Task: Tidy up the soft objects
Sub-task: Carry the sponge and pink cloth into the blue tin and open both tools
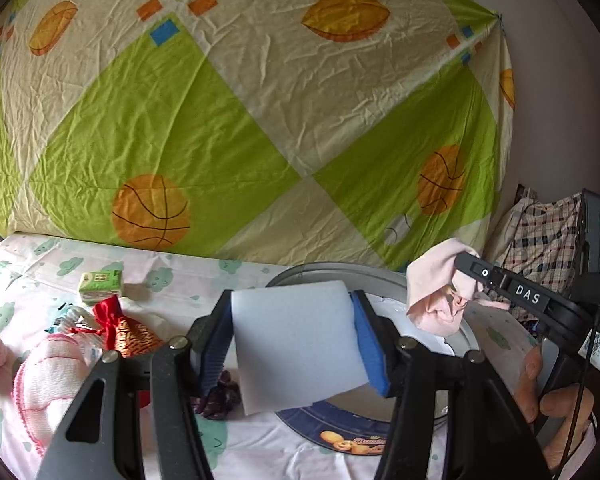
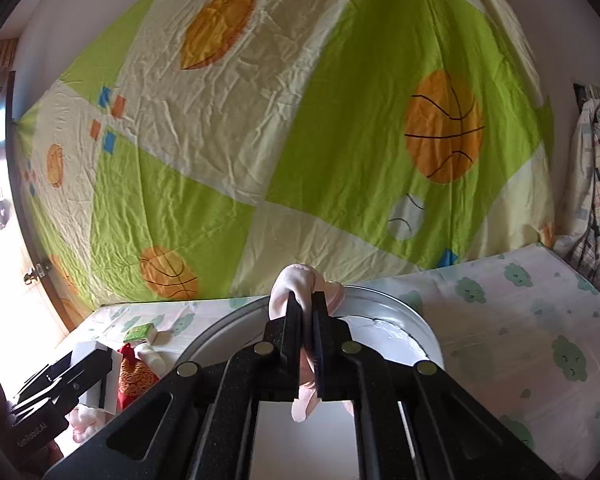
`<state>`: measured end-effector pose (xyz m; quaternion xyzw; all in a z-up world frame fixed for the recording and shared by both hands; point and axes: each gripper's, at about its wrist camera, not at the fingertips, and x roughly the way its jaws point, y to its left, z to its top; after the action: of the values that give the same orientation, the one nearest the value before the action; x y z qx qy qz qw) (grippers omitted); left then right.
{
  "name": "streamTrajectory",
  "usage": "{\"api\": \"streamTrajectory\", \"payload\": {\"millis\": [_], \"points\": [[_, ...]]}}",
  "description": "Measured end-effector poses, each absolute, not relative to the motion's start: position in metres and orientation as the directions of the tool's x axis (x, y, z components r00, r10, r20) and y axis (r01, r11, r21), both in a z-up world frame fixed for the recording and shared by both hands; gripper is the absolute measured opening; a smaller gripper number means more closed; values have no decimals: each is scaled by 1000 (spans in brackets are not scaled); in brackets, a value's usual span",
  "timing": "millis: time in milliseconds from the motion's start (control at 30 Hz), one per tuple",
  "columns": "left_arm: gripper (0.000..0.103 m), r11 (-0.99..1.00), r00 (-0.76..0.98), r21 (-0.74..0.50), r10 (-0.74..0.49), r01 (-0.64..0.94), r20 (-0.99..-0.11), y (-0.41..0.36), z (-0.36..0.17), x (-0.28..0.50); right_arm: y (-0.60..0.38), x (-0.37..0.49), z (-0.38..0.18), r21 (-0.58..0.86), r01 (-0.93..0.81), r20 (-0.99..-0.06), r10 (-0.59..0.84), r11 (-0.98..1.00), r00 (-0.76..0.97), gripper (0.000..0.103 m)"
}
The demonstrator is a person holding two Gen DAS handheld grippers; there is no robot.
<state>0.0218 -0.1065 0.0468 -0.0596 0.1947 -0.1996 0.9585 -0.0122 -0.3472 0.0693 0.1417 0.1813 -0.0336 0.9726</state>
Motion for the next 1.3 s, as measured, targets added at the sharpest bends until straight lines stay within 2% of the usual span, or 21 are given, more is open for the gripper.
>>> {"api": "streamTrajectory", "payload": {"millis": [167,433,767,800,833,867,900,933,1000,1167,1300], "points": [[57,903,817,-193,-430,385,-384,-141,38,36,-366,-7,60,229,198,-400,-94,953,912,5],[57,876,768,-198,-482,440,-422,-187,19,54,-374,5,45,193,263,-475,-145,945,868,6],[62,902,778,-128,-421,411,-466,-203,4,63,-371,21,25,205,249,-570,-91,947,816,8],[67,905,780,-124,-415,407,-468,-203,3,64,-371,23,23,207,249,-585,-84,946,807,14],[72,908,781,-118,-408,403,-473,-203,2,65,-371,24,22,213,248,-599,-75,945,798,27],[83,911,783,-108,-398,397,-479,-203,1,66,-373,24,21,228,243,-607,-58,943,792,38],[96,914,786,-96,-389,394,-480,-204,0,65,-375,23,23,255,236,-602,-37,938,798,63],[103,917,792,-85,-382,391,-477,-203,0,64,-377,18,26,288,228,-573,-23,930,819,80],[103,924,811,-75,-367,376,-456,-200,3,59,-379,7,35,325,217,-510,-23,920,860,83],[103,938,855,-99,-344,333,-388,-182,14,51,-385,-13,50,374,241,-395,-81,896,915,83],[103,948,868,-136,-317,286,-382,-169,16,54,-384,-17,55,377,257,-356,-117,890,927,83]]}}
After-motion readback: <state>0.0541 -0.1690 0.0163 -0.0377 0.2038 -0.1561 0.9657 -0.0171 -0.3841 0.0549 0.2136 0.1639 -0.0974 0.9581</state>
